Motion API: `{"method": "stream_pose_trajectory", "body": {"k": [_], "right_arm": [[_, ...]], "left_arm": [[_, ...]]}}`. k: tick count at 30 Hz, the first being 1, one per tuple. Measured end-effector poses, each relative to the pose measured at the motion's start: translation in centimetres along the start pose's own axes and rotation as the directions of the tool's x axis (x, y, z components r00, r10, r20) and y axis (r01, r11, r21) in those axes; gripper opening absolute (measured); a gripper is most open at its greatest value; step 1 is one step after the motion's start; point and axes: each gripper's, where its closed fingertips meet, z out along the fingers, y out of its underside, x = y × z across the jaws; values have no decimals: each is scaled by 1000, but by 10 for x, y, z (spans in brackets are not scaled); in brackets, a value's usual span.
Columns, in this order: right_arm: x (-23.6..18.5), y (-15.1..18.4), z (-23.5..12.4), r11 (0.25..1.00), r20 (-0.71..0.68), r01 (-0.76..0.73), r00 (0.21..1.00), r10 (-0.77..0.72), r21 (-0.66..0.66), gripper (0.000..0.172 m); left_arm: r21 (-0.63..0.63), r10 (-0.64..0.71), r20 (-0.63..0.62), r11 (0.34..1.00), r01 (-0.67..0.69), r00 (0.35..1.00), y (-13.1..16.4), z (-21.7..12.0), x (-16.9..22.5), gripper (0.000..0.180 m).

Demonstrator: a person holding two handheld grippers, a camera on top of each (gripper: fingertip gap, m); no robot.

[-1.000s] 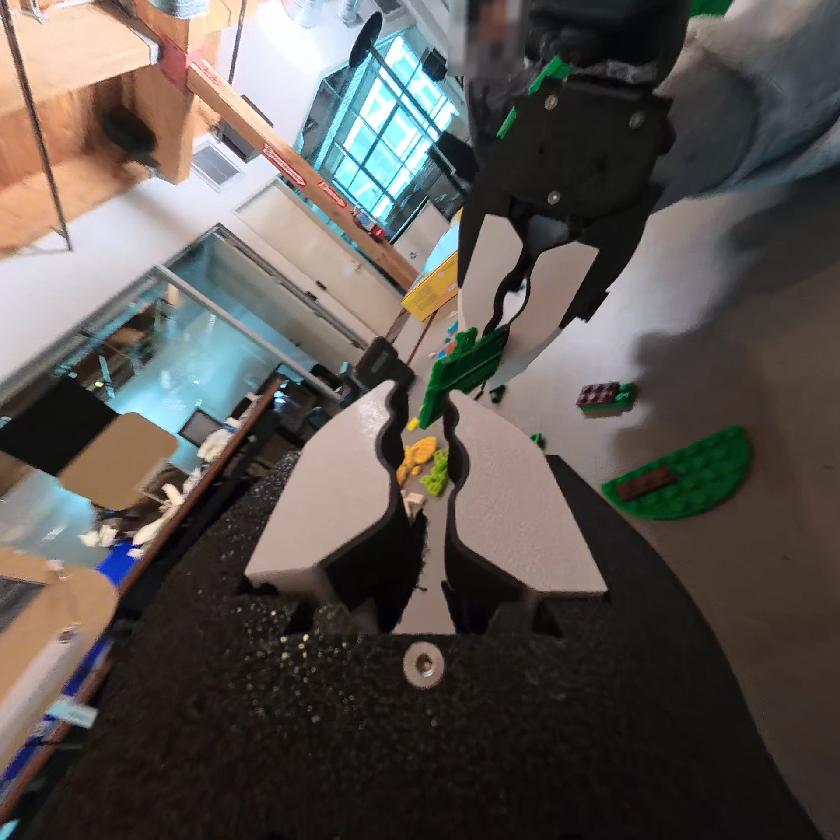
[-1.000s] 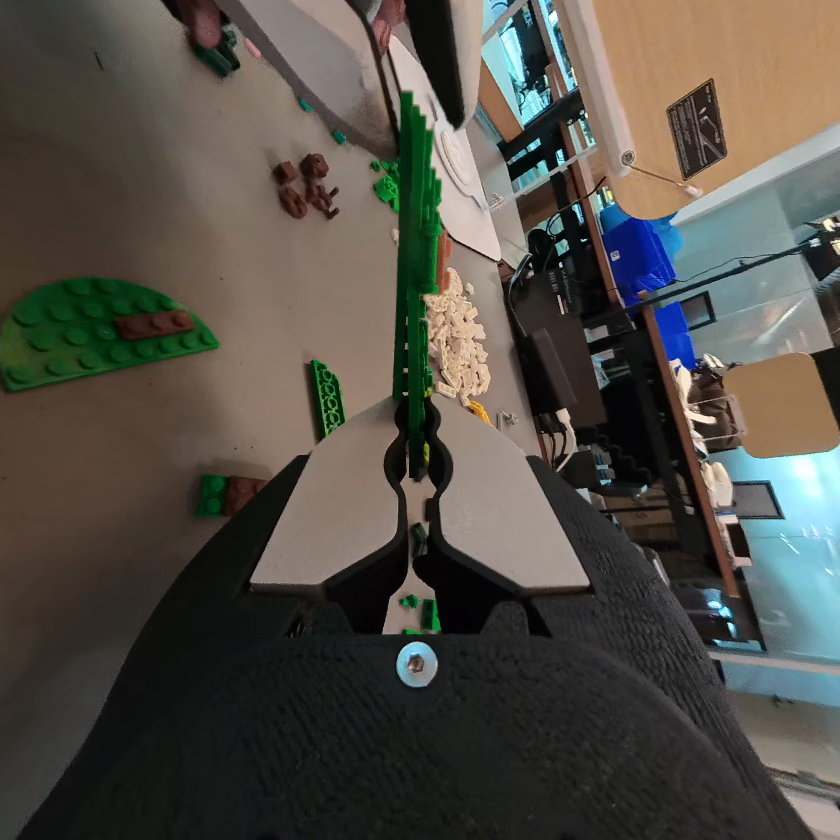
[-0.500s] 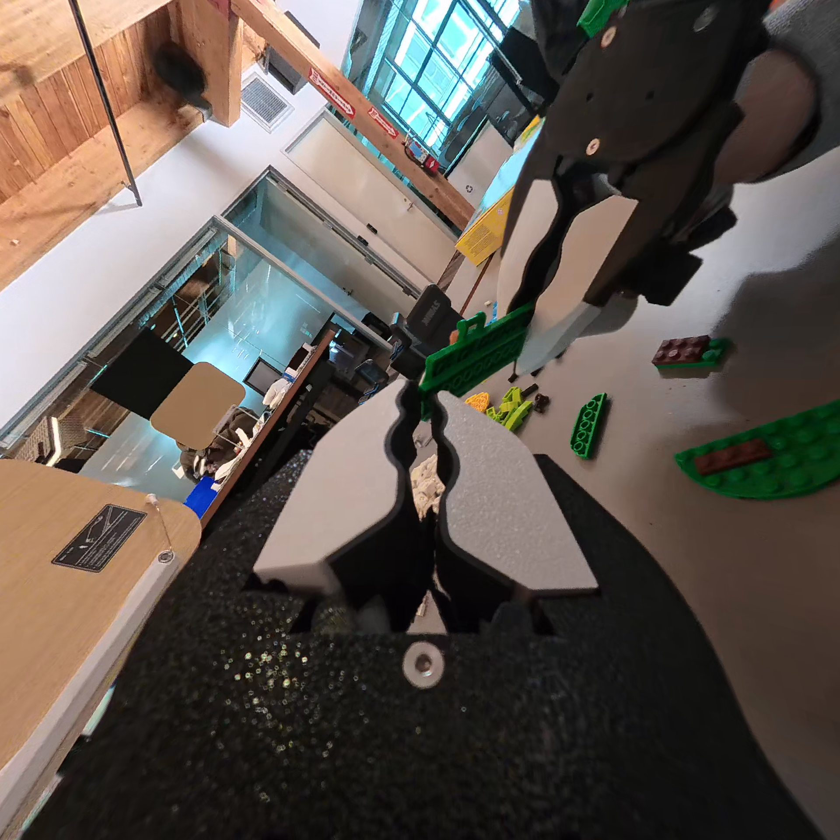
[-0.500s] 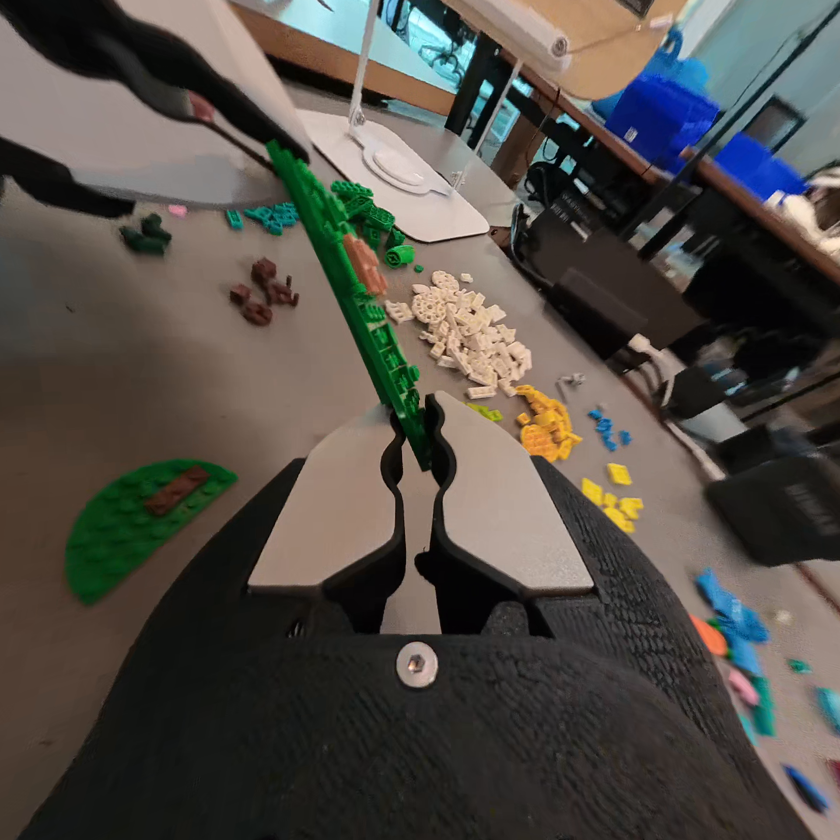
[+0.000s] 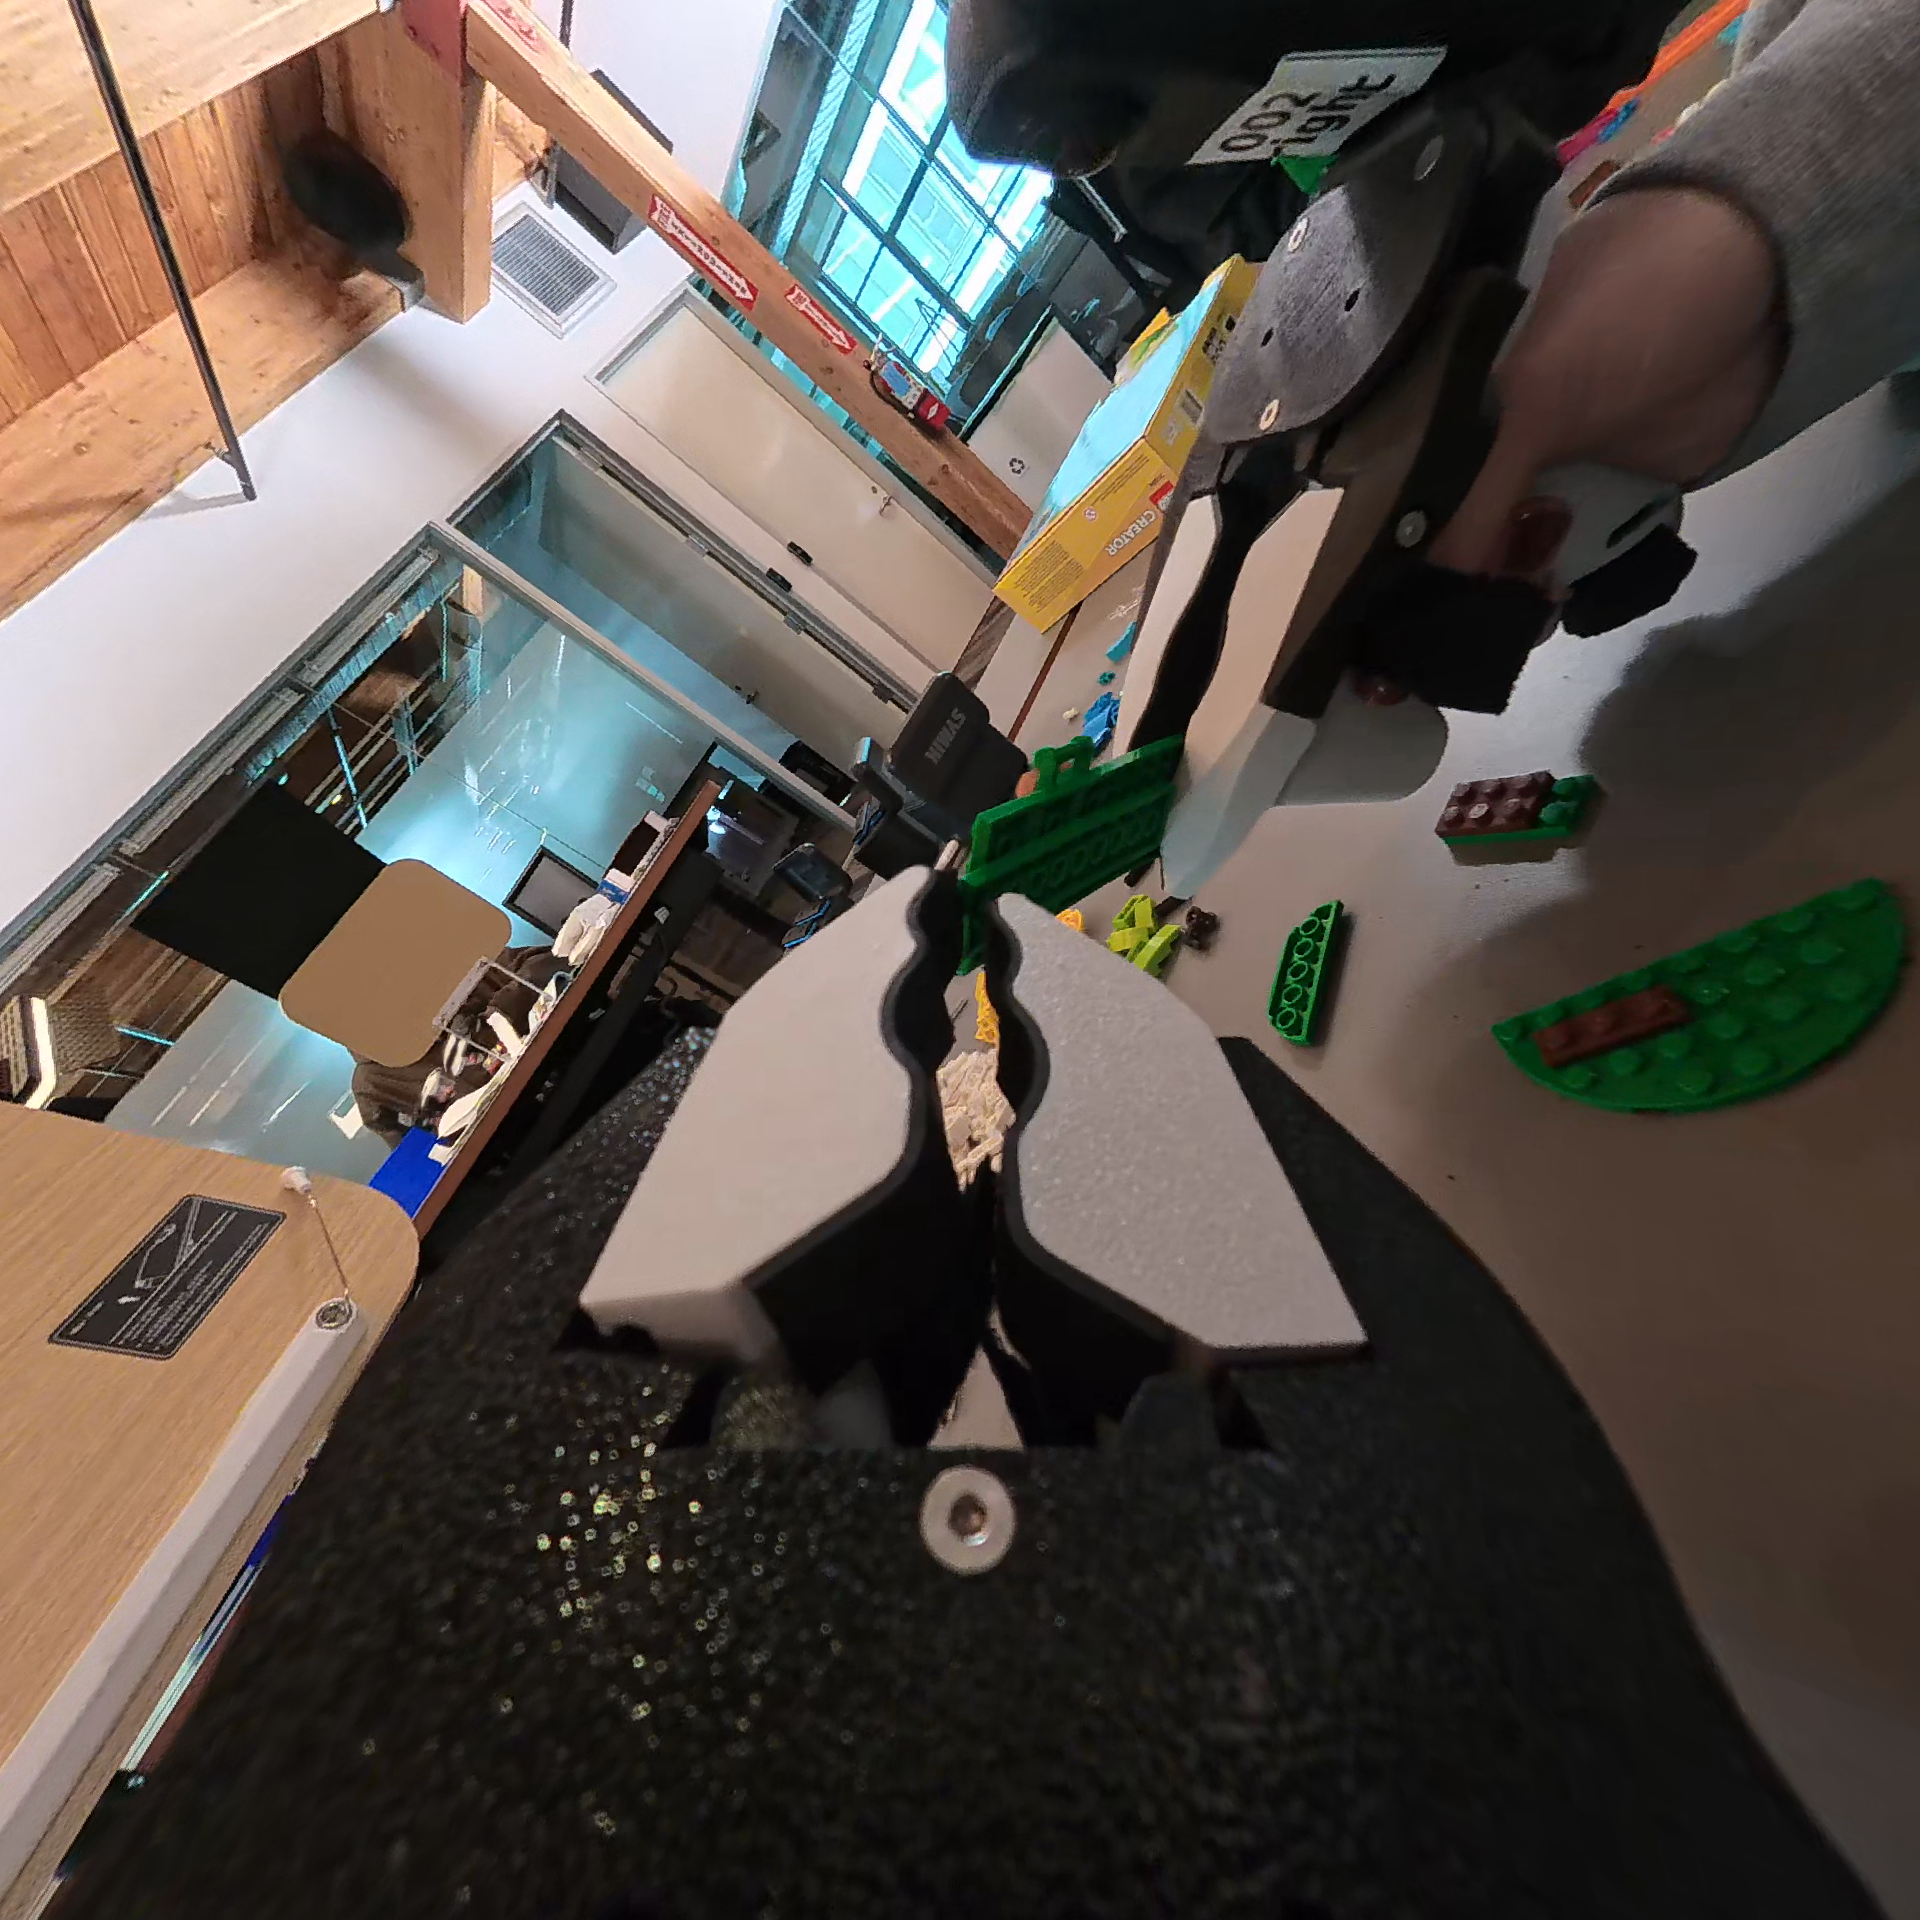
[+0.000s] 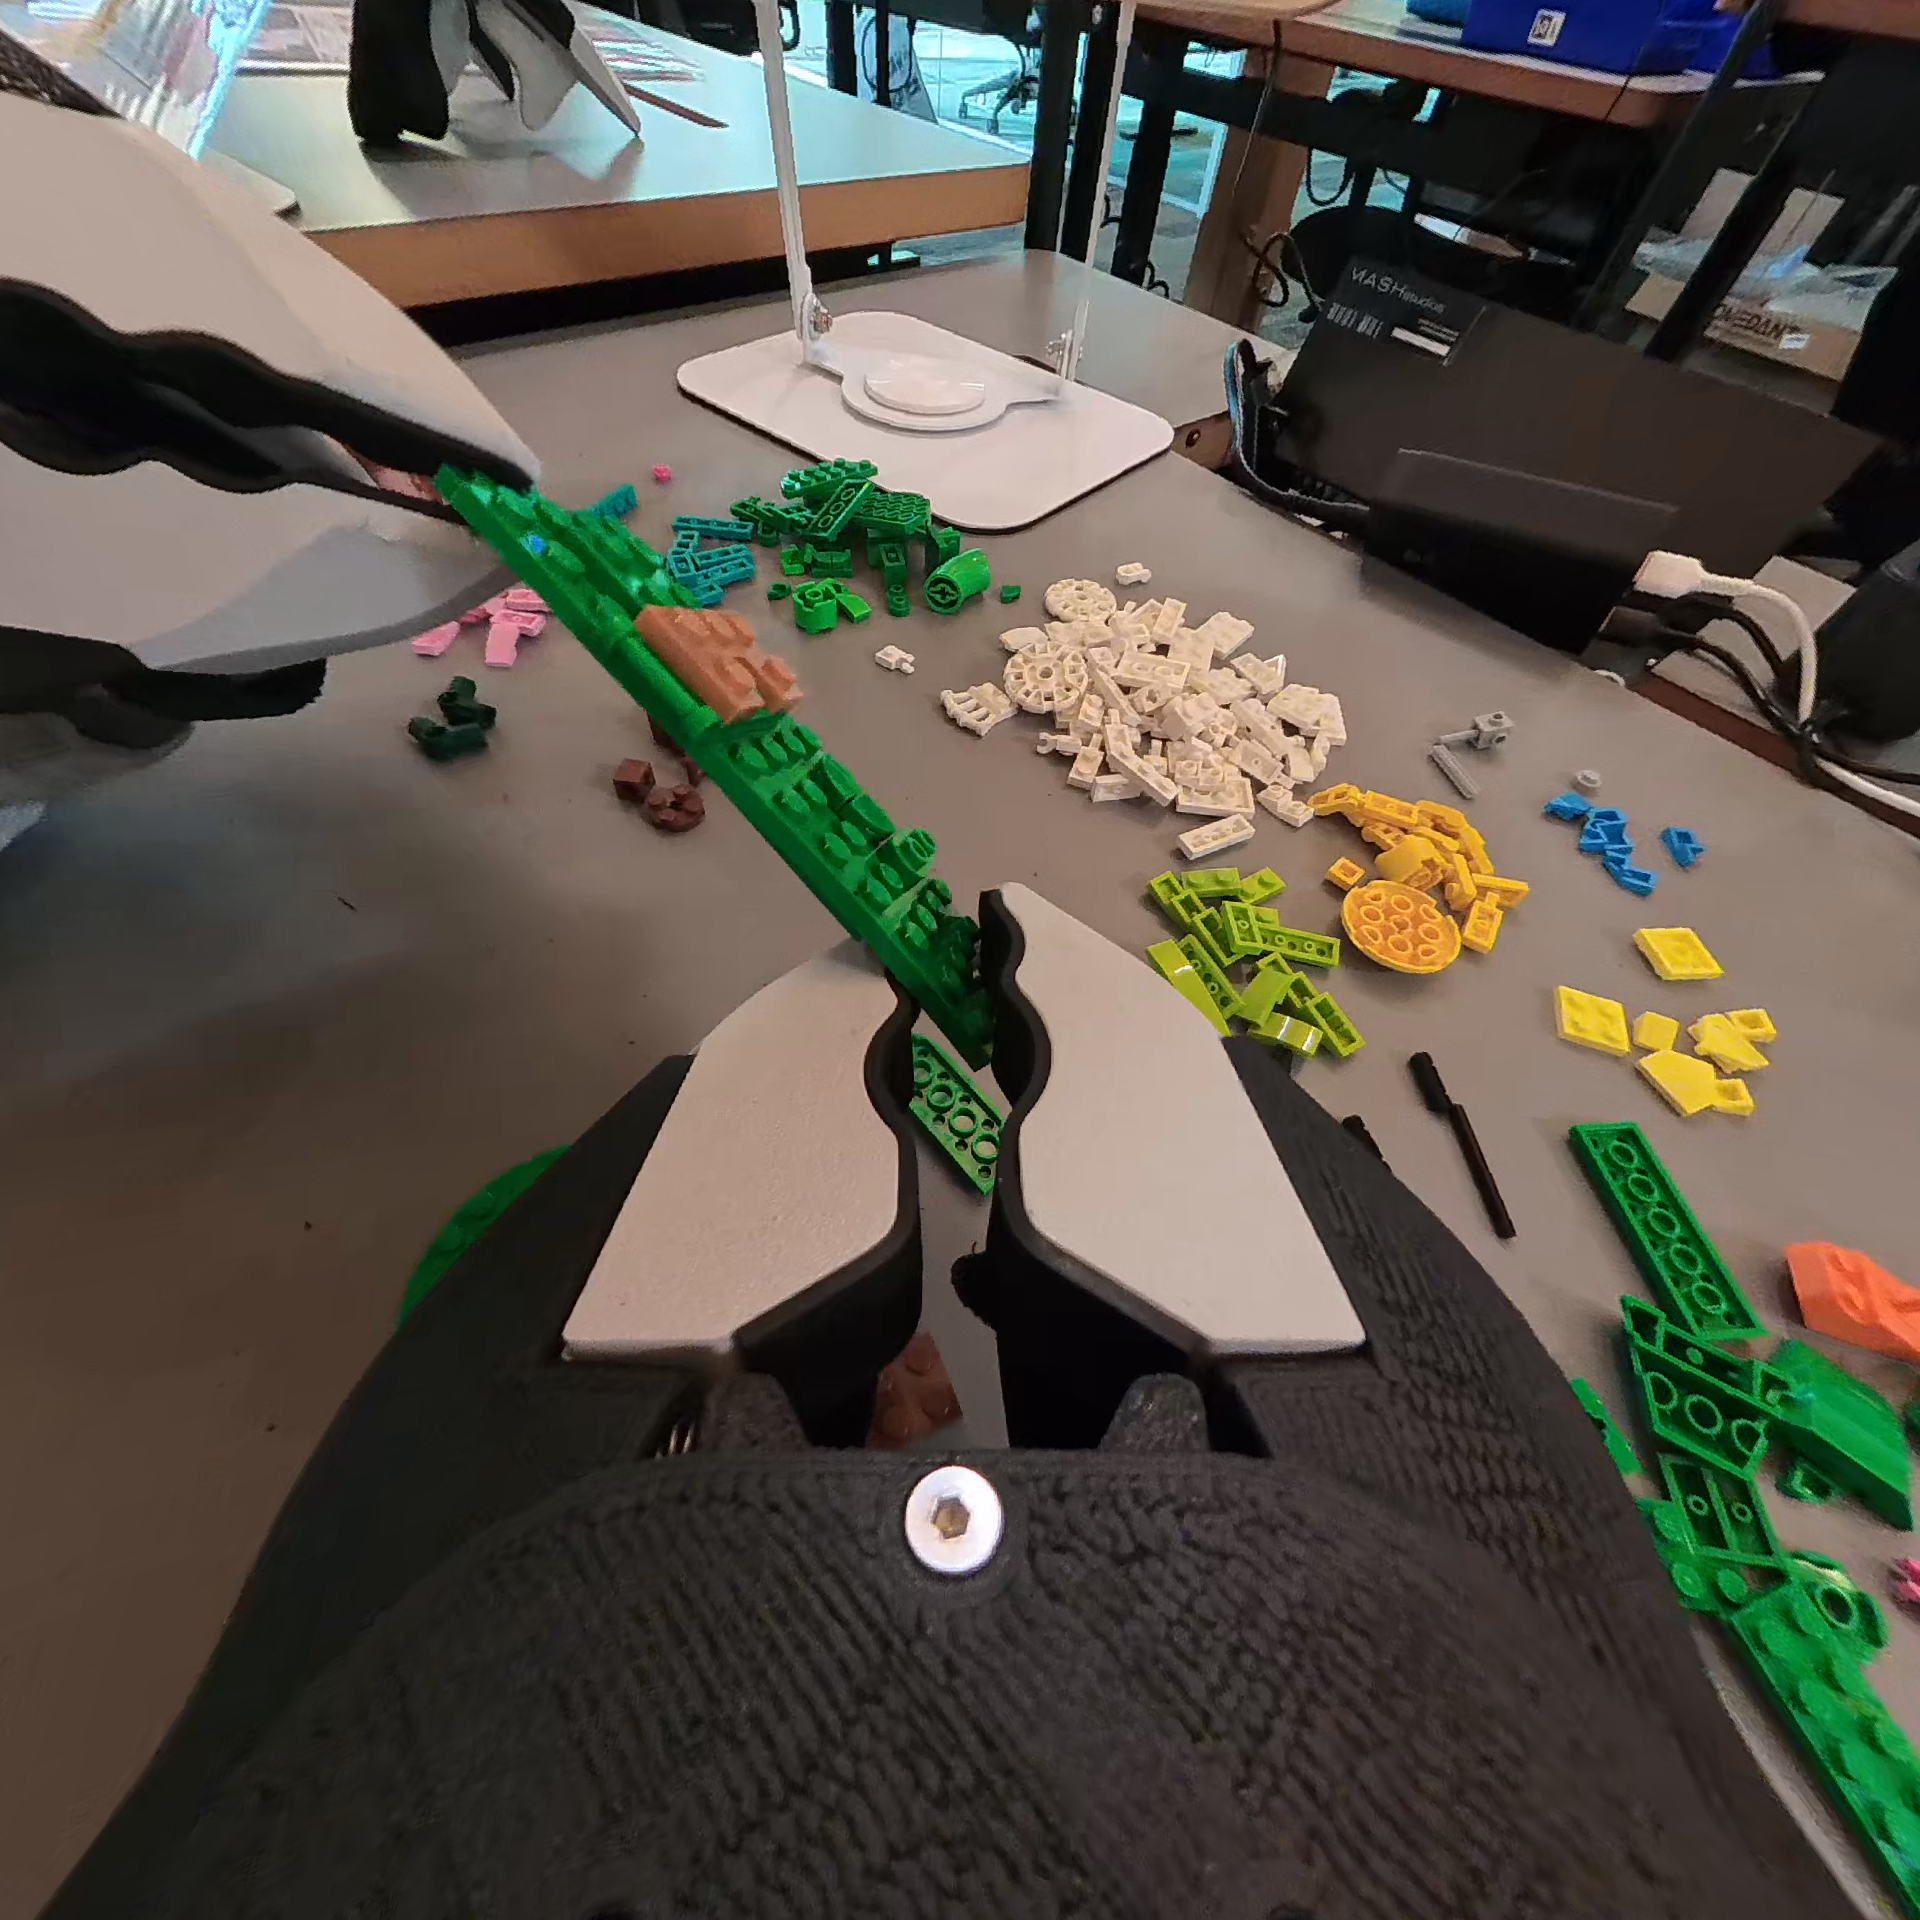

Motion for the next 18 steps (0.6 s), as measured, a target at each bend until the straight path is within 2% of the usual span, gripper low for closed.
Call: {"method": "stream_pose_trajectory", "body": {"k": [1, 5, 10, 13, 15, 18], "right_arm": [[0, 0, 0, 1000, -1, 0, 1000, 0, 2, 10], [-3, 1, 2, 998, 10, 57, 998, -57, 1, 9], [-20, 14, 4, 951, 83, 307, 949, -303, -37, 4], [-18, 16, 2, 897, 60, 441, 897, -438, -46, 9], [-10, 16, 0, 847, 9, 526, 850, -527, -71, 5], [-2, 12, -3, 824, -40, 558, 825, -564, -98, 3]], "left_arm": [[3, -3, -2, 1000, 3, 1000, 0, 0, 0, 4], [9, -52, 3, 999, 52, 999, 0, 1, -2, 5], [27, -208, -36, 977, 209, 977, 0, 3, -2, 8], [14, -272, -57, 962, 273, 961, 4, 5, -1, 8], [9, -307, -90, 951, 309, 948, 5, 6, 3, 7], [0, -371, -93, 928, 373, 924, 8, 8, 3, 7]]}}
